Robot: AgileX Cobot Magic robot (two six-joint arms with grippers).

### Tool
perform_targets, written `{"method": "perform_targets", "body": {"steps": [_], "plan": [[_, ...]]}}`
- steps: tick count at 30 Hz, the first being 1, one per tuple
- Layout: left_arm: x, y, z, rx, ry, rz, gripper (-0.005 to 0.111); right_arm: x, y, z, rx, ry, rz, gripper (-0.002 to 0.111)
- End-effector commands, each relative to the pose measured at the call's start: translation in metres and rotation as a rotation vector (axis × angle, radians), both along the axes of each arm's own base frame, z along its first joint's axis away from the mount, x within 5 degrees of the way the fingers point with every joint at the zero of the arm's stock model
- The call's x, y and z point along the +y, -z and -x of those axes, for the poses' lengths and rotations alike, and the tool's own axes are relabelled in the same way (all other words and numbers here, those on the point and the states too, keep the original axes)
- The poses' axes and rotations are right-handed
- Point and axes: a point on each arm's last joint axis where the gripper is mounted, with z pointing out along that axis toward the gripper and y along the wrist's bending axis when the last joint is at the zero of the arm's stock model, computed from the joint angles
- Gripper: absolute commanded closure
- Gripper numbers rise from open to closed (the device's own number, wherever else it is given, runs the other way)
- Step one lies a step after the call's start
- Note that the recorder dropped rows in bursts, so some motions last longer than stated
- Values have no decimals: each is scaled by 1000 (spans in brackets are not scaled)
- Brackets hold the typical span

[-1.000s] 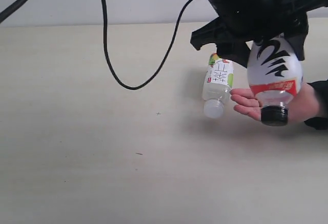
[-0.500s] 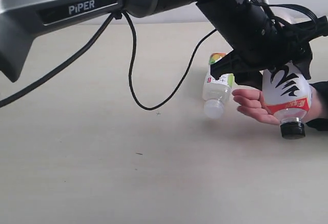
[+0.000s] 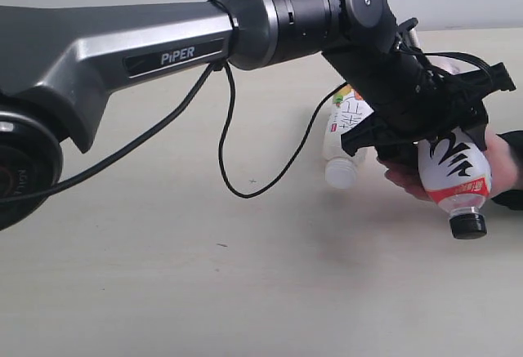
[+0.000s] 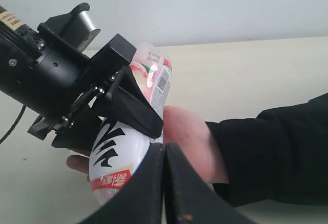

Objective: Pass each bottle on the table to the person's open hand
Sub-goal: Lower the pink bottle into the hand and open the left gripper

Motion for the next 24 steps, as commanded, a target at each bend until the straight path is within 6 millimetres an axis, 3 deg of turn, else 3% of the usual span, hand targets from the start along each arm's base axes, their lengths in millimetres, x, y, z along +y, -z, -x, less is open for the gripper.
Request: {"method": "perform_targets", "body": {"steps": [1,8,18,24], "plan": [[-1,-3,1,12,-3,20,95,0,0,0,-11,2,-3,108],[-2,-2,4,28,6,16,59,0,0,0,-10,3,-2,108],[1,0,6,-17,85,-19,27,0,0,0,-10,3,-2,108],[1,0,7,-54,136,-21,16,0,0,0,-10,3,-2,108]]}}
